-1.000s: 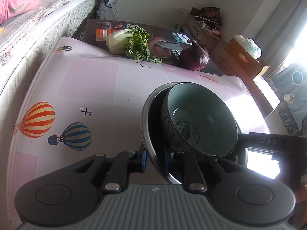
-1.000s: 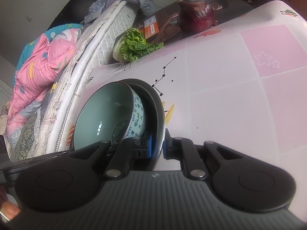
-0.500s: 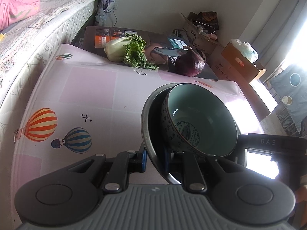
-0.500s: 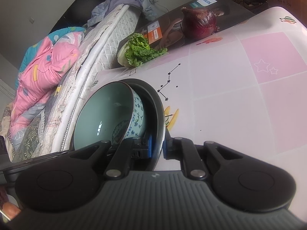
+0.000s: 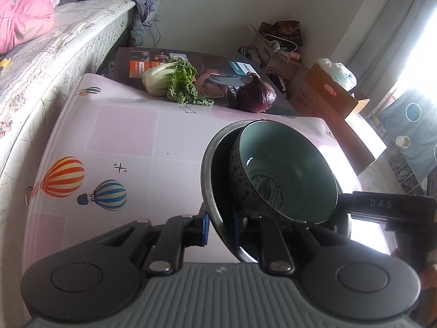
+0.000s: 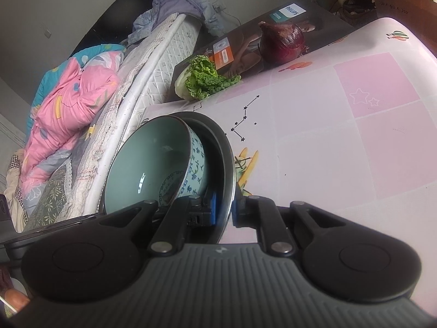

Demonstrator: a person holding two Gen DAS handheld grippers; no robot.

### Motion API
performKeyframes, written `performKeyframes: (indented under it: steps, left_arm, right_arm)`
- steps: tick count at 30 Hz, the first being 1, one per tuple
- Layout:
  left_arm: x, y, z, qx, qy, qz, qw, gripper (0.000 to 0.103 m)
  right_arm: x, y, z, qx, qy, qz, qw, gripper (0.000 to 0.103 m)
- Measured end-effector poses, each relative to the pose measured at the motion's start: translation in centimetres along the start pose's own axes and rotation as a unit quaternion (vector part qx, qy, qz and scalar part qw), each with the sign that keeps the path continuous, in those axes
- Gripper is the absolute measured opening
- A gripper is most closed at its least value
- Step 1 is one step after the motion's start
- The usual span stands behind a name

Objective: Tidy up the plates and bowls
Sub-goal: 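Lower the basin onto the white plate and open both tools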

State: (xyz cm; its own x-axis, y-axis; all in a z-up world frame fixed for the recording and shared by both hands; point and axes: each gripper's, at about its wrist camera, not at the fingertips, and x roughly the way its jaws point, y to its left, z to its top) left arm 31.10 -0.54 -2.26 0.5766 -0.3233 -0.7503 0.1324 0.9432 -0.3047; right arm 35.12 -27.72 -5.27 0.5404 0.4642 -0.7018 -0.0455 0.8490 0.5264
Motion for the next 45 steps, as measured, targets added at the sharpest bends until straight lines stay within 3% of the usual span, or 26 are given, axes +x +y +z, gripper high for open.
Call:
performKeyframes:
  steps: [22,34,45]
  left_arm:
    - [-4.3,-3.9,-6.9,0.033,0.033,-0.032,0.9984,0.017]
    - [-4.3,-4.5,-10.7,0.049,0.067,-0.03,0.9961,0.018]
    - [-3.9,-4.2,-11.6,0.058,0.08,-0.024,0.9948,0.019]
  right_arm:
    - [-9.3,-1.2,-8.9,0.03,0.002,-0.028,0.999,0.01]
    - [-10.6,-2.7,-14.3,0.054,0.018,-0.038,0.998,0.01]
    - [-10.1,-2.2,-15.4,0.022,0.011,-0.068,0.997,0.013]
